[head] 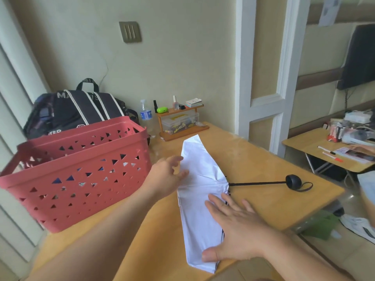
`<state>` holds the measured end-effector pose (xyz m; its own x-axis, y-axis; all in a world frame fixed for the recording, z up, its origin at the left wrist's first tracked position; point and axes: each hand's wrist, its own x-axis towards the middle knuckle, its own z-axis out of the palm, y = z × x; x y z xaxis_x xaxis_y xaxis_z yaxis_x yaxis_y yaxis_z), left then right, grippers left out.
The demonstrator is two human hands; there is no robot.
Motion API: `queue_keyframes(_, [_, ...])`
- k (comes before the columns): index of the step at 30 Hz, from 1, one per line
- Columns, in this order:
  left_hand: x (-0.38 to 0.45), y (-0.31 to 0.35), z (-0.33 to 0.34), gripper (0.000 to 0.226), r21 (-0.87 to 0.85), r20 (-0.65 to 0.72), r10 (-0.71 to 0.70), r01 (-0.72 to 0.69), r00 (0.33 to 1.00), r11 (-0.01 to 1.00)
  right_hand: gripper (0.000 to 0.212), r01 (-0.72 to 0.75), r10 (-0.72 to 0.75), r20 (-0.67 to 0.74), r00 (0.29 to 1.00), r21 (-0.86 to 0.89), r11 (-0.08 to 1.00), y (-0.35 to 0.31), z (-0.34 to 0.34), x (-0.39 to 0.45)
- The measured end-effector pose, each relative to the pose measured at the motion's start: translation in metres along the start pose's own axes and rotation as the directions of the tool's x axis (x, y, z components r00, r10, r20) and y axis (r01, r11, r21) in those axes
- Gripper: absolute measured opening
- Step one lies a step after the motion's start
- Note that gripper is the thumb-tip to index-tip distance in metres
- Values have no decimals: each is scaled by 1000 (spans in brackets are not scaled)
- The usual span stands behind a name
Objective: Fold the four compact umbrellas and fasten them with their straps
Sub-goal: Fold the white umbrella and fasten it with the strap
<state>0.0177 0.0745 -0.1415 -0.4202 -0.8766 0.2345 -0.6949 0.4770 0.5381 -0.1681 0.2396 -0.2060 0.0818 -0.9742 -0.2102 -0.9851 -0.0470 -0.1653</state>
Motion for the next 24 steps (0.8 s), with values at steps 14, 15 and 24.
queue_keyframes(14, [28,25,32,18,-658,-138,-192,55,972,751,129,24,-23,-40,999,27,999,4,4,1])
queue_keyframes(15, [18,28,31,14,-660,-163,-161,14,973,751,128,25,-24,-40,999,25,999,4,4,1])
queue_keyframes(24, [-58,40,23,8,-677,-318,-21,-212,948,705,117,32,-31,-63,998,19,999,3,5,-1])
